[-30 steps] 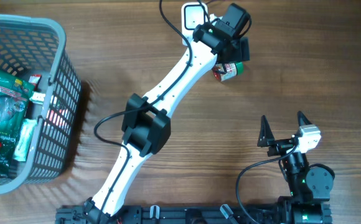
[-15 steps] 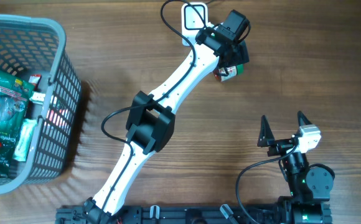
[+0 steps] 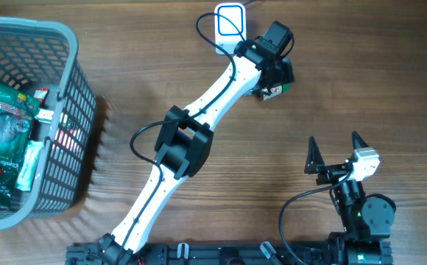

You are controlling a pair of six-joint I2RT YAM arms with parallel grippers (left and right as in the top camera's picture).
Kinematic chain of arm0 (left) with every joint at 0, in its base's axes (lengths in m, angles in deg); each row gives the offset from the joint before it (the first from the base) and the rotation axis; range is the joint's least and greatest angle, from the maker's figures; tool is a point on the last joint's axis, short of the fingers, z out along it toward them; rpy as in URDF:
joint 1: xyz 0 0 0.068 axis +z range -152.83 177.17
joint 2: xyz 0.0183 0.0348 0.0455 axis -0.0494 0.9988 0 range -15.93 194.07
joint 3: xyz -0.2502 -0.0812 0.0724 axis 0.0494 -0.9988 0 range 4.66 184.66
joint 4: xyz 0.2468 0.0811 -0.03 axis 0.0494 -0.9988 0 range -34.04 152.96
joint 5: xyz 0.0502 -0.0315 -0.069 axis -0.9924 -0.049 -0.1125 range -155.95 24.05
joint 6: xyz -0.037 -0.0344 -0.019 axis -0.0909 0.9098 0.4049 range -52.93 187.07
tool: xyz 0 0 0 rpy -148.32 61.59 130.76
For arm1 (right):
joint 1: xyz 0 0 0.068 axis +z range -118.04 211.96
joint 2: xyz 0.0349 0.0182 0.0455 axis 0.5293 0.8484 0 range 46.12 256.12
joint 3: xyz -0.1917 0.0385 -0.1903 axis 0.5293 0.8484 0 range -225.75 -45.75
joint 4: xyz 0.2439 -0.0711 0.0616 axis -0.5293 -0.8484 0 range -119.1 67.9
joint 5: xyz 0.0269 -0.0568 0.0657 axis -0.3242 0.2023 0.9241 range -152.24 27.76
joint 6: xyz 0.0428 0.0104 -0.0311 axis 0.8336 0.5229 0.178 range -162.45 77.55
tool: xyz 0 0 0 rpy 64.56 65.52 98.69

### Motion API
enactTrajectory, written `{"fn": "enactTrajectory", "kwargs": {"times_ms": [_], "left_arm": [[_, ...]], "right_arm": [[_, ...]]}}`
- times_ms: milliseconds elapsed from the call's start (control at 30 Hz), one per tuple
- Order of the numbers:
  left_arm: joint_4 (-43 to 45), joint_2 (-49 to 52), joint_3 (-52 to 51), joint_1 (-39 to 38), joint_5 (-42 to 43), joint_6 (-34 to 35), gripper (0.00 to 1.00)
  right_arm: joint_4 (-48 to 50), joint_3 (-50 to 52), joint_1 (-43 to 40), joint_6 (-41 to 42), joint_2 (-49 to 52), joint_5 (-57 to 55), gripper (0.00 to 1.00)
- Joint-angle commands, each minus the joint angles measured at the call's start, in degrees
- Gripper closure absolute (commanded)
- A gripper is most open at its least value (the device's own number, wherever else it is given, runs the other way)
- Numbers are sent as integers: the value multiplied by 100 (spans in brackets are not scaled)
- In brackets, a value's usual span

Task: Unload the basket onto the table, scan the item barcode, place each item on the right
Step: 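Present the jar to the scanner, then set it on the table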

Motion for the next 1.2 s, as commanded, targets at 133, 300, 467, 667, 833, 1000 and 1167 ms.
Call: {"fn": "enactTrajectory", "kwargs": {"times_ms": [133,300,467,667,833,1000,1167], "left_arm": [[-1043,74,-39,-2,-649,-378,24],[-1805,-240,-39,-4,-883,-376,26],[-3272,-260,-39,-39,-1064,-374,35],[-3950,-260,-39,-612,-1088,-376,36],[-3939,-260,-39,-1300,-625,-529,32],[-3901,-260,-39,-1397,-485,-616,27],[-3893,-387,-37,-1241,-483,-612,0]], "right_arm": [[22,7,-13,63,-42,-116,0],[24,7,-13,63,-42,-116,0],[22,7,-13,61,-42,-116,0],[22,7,-13,63,-42,-116,0],[24,7,-13,63,-42,-116,0],[22,7,-13,63,-42,-118,0],[22,7,-13,63,-42,-116,0]]}}
